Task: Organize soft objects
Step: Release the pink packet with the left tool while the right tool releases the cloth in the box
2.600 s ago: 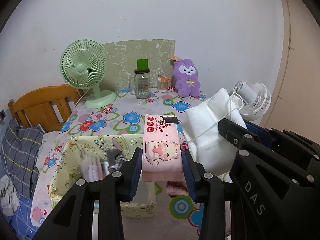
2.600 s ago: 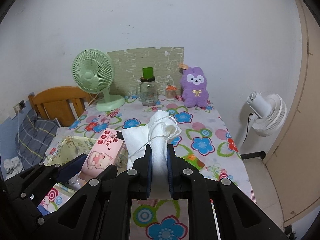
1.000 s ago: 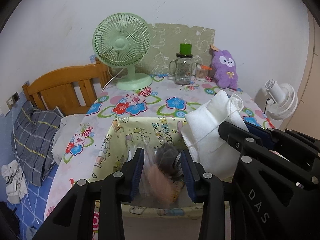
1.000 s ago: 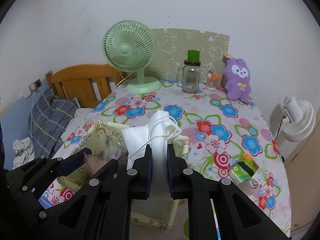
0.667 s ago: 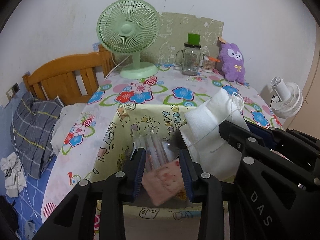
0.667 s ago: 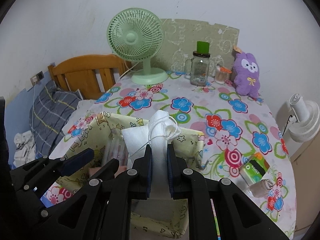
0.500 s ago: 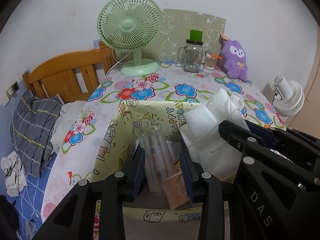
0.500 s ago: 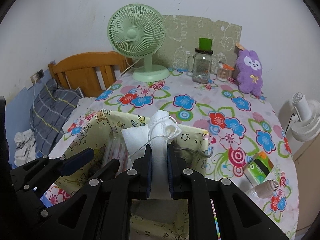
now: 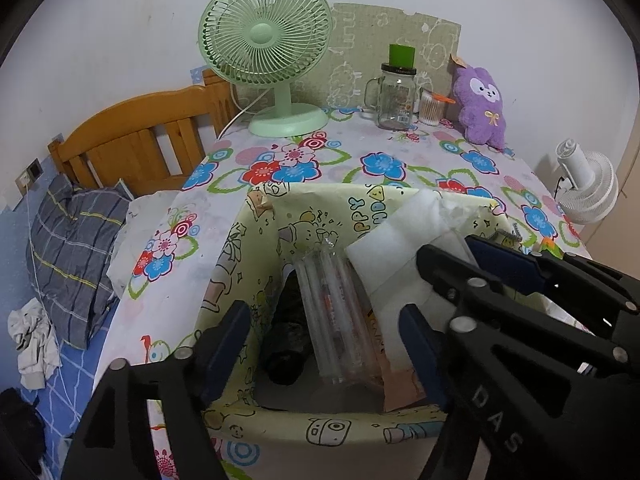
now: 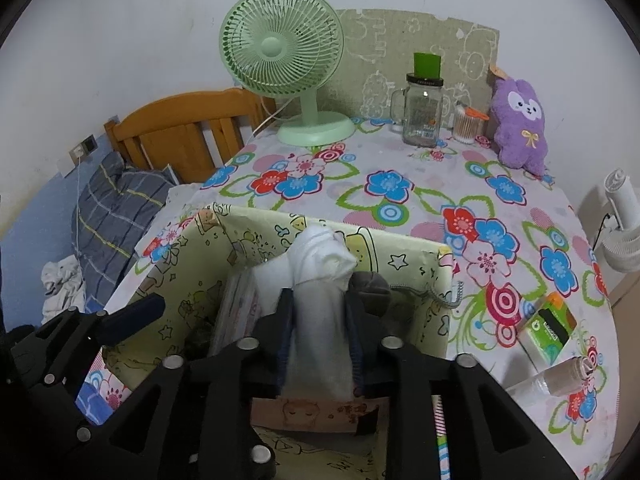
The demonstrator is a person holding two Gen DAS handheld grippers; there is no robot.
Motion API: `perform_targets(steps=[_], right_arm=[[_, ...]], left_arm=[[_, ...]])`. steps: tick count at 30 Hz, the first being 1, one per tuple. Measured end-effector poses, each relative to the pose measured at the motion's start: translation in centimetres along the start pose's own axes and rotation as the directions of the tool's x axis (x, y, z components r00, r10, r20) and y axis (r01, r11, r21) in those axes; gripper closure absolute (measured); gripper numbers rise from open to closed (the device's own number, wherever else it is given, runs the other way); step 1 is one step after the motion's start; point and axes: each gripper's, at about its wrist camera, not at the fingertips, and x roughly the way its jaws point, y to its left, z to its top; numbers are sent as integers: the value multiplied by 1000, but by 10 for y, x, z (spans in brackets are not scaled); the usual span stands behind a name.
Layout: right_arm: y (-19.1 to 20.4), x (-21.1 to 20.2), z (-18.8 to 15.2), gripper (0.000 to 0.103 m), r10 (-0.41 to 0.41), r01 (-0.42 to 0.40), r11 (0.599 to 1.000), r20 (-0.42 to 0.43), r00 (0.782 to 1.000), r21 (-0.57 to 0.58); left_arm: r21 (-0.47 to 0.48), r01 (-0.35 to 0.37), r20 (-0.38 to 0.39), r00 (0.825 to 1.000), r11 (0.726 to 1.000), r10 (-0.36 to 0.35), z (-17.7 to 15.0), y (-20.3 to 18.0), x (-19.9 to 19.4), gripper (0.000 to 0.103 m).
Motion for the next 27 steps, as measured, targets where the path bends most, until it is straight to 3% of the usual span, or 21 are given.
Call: perform_targets(steps=[4, 10, 27], right_arm=[[0, 3, -1, 41, 6, -5, 1000, -12, 1000, 6], [1, -1, -3, 21, -20, 20, 1000, 8, 1000, -2], [-6, -37, -2, 15, -77, 80, 997, 93, 993, -24]], left_arm=[[-4, -12, 0, 1000, 1000, 12, -1, 1, 0, 18], [-7, -30, 5, 1000, 1000, 30, -3, 0, -2, 13], [-8, -28, 69, 997, 1000, 29, -4, -12, -28, 7]])
